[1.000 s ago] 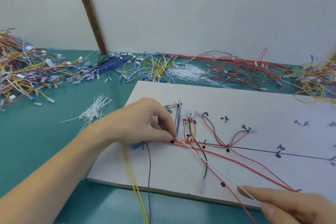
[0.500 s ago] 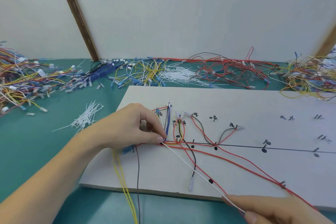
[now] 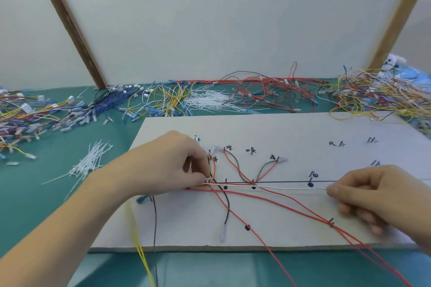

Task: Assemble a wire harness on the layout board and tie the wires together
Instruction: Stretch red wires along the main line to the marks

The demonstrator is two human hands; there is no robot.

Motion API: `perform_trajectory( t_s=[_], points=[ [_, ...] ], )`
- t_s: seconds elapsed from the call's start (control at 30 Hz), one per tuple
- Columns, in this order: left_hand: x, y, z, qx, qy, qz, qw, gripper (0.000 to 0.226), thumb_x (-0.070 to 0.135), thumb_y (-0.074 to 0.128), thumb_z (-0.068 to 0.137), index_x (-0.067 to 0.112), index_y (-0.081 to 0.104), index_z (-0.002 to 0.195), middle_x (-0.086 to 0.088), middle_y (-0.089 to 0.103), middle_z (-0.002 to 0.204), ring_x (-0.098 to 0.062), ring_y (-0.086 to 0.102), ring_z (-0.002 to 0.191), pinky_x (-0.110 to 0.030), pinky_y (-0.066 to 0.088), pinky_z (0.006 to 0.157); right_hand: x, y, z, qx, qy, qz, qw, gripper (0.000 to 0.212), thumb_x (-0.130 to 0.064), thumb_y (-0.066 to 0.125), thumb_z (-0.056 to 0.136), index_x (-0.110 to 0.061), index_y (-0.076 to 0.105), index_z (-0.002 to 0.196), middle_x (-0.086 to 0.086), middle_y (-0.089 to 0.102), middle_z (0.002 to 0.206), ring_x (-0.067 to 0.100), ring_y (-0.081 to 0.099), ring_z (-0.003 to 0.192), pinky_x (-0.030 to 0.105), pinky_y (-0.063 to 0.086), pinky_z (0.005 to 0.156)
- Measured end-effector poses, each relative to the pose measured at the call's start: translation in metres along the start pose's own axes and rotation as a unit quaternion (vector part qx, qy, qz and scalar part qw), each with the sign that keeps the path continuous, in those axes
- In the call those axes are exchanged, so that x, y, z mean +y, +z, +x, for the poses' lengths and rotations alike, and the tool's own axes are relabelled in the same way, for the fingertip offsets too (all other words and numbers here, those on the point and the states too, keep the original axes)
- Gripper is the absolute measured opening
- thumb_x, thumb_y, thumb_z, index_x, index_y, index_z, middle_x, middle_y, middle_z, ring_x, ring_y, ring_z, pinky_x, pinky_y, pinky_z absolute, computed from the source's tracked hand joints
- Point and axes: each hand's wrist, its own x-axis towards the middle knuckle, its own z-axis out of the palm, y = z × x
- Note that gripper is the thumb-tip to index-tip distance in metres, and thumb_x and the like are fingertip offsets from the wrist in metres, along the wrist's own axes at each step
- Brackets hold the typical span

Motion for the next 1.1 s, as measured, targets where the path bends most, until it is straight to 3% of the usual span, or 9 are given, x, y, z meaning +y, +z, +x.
perform_trajectory(
  t_s=[0.1, 0.2, 0.4, 0.5, 0.6, 0.7, 0.77, 0.87, 1.1],
  points=[
    [0.019, 0.007, 0.016, 0.019, 0.033, -0.018, 0.999, 0.005, 0.028, 0.076, 0.087, 0.032, 0.078, 0.089, 0.015, 0.071, 0.078, -0.007, 0.065, 0.077, -0.023, 0.052, 0.071, 0.005, -0.002, 0.010, 0.016, 0.004, 0.008, 1.000, 0.036, -0.043, 0.084, 0.059, -0.011, 0.078, 0.072, 0.021, 0.070, 0.064, 0.015, 0.036, 0.033, 0.018, 0.034, 0.036],
    [0.036, 0.021, 0.035, 0.017, 0.059, -0.039, 0.997, 0.005, 0.029, 0.076, 0.088, 0.030, 0.079, 0.092, 0.018, 0.070, 0.077, -0.006, 0.064, 0.077, -0.016, 0.049, 0.067, 0.010, -0.004, 0.021, 0.034, -0.013, 0.001, 0.999, 0.014, -0.026, 0.084, 0.079, -0.015, 0.078, 0.072, 0.018, 0.071, 0.064, 0.015, 0.036, 0.035, 0.020, 0.033, 0.037],
    [0.074, 0.055, 0.071, -0.001, 0.097, -0.043, 0.994, 0.009, 0.028, 0.072, 0.090, 0.025, 0.080, 0.094, 0.016, 0.073, 0.083, -0.002, 0.061, 0.077, -0.016, 0.048, 0.071, 0.017, -0.004, 0.033, 0.079, -0.066, -0.028, 0.994, 0.013, -0.022, 0.082, 0.084, -0.029, 0.077, 0.075, 0.010, 0.068, 0.057, 0.015, 0.040, 0.037, 0.020, 0.032, 0.037],
    [0.088, 0.067, 0.085, 0.000, 0.099, -0.041, 0.994, 0.010, 0.027, 0.072, 0.090, 0.024, 0.080, 0.095, 0.013, 0.076, 0.086, 0.004, 0.059, 0.070, -0.012, 0.045, 0.069, 0.023, -0.003, 0.038, 0.106, -0.108, -0.054, 0.987, 0.016, -0.025, 0.083, 0.083, -0.037, 0.076, 0.075, 0.007, 0.069, 0.059, 0.011, 0.048, 0.041, 0.024, 0.038, 0.045],
    [0.098, 0.076, 0.094, 0.012, 0.094, -0.052, 0.994, 0.010, 0.029, 0.074, 0.090, 0.023, 0.081, 0.092, 0.010, 0.077, 0.085, -0.003, 0.064, 0.075, -0.027, 0.055, 0.078, 0.026, -0.002, 0.041, 0.126, -0.149, -0.090, 0.977, 0.014, -0.028, 0.083, 0.082, -0.038, 0.075, 0.076, 0.000, 0.070, 0.062, 0.004, 0.049, 0.041, 0.025, 0.041, 0.050],
    [0.104, 0.083, 0.099, 0.028, 0.078, -0.075, 0.994, 0.010, 0.030, 0.076, 0.088, 0.022, 0.082, 0.090, 0.008, 0.076, 0.083, -0.009, 0.068, 0.079, -0.032, 0.056, 0.079, 0.026, -0.003, 0.043, 0.146, -0.228, -0.134, 0.953, 0.017, -0.022, 0.083, 0.081, -0.031, 0.074, 0.071, -0.015, 0.071, 0.070, 0.005, 0.058, 0.055, 0.015, 0.044, 0.054],
    [0.103, 0.087, 0.100, 0.037, 0.071, -0.092, 0.993, 0.008, 0.029, 0.078, 0.087, 0.022, 0.082, 0.088, 0.008, 0.076, 0.081, -0.007, 0.067, 0.076, -0.030, 0.056, 0.077, 0.022, -0.005, 0.045, 0.136, -0.287, -0.158, 0.935, 0.018, -0.018, 0.083, 0.081, -0.032, 0.073, 0.076, -0.021, 0.070, 0.077, 0.006, 0.063, 0.069, 0.012, 0.044, 0.062],
    [0.100, 0.090, 0.099, 0.046, 0.065, -0.121, 0.989, 0.005, 0.028, 0.080, 0.084, 0.023, 0.083, 0.084, 0.010, 0.076, 0.077, -0.003, 0.066, 0.070, -0.026, 0.054, 0.072, 0.012, -0.009, 0.053, 0.093, -0.335, -0.169, 0.922, 0.020, -0.010, 0.084, 0.081, -0.028, 0.075, 0.083, -0.019, 0.071, 0.082, 0.006, 0.064, 0.074, 0.010, 0.044, 0.064],
    [0.100, 0.095, 0.097, 0.064, 0.047, -0.167, 0.983, 0.005, 0.025, 0.085, 0.079, 0.022, 0.082, 0.082, 0.009, 0.076, 0.074, -0.002, 0.067, 0.067, -0.025, 0.055, 0.069, -0.019, -0.012, 0.081, -0.062, -0.281, -0.195, 0.938, 0.023, -0.001, 0.083, 0.078, -0.023, 0.079, 0.083, -0.005, 0.076, 0.074, 0.010, 0.069, 0.069, 0.016, 0.050, 0.060]
  ],
)
